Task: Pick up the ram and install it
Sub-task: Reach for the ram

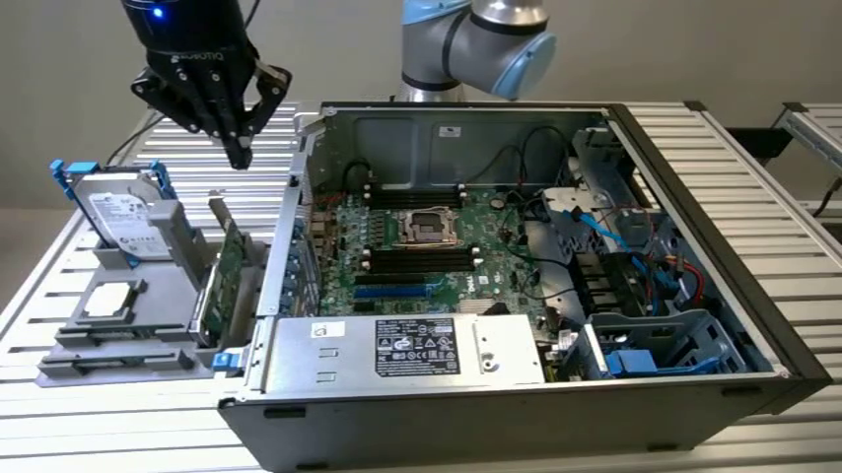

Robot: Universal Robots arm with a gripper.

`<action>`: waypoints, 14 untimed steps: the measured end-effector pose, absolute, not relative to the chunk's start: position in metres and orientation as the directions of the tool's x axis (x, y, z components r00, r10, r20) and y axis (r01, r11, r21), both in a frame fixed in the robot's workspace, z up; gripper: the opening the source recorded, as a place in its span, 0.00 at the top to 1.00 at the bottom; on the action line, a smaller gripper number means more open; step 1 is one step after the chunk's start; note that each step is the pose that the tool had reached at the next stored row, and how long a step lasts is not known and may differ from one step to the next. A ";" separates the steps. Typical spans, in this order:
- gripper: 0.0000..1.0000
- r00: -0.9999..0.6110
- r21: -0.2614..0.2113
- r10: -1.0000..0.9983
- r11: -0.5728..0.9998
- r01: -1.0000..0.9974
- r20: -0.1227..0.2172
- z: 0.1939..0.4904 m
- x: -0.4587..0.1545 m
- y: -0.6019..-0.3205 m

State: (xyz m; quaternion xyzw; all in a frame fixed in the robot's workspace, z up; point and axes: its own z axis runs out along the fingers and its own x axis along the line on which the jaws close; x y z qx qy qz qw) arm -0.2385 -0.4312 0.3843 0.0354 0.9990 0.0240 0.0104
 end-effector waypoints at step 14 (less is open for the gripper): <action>0.89 -0.997 0.049 0.071 0.996 0.070 -0.019 0.372 -0.290 -0.456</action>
